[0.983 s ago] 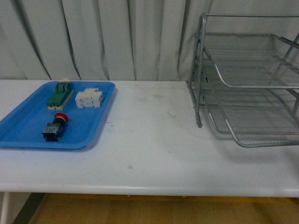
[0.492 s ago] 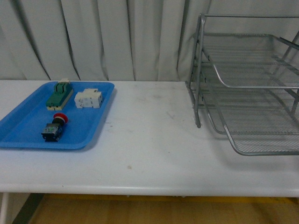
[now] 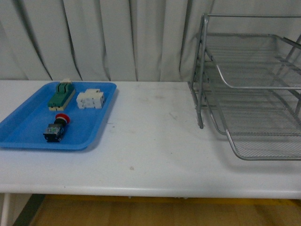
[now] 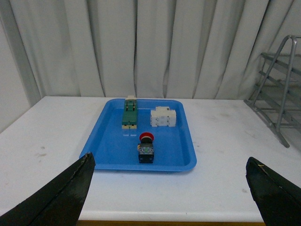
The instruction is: Place button on rack with both arms
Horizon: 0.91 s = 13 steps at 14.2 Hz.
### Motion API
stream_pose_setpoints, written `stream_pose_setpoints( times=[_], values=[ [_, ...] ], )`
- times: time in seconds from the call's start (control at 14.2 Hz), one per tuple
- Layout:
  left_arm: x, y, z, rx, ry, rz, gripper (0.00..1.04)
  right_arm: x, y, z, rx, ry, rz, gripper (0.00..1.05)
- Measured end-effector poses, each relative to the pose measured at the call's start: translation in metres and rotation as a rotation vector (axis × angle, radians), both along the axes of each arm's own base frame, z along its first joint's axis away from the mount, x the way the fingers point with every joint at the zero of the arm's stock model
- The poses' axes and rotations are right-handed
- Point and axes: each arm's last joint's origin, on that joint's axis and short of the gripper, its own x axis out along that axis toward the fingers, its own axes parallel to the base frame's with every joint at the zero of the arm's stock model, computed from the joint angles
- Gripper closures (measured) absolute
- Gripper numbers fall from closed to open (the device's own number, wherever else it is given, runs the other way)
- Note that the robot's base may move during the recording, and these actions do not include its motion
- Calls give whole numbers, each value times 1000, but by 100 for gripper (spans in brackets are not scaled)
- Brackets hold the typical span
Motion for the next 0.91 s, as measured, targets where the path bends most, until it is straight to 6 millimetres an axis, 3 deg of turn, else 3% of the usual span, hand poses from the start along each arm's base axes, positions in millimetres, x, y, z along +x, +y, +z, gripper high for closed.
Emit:
stream_pose_setpoints(
  times=[0.14, 0.28, 0.91],
  values=[
    [0, 0, 0, 0, 1, 1, 7, -10, 5, 32, -308, -244, 66, 54],
    [0, 0, 0, 0, 2, 1, 7, -24, 21, 56, -438, -334, 90, 101],
    [0, 0, 0, 0, 1, 1, 7, -58, 20, 75, -451, -335, 75, 103]
  ],
)
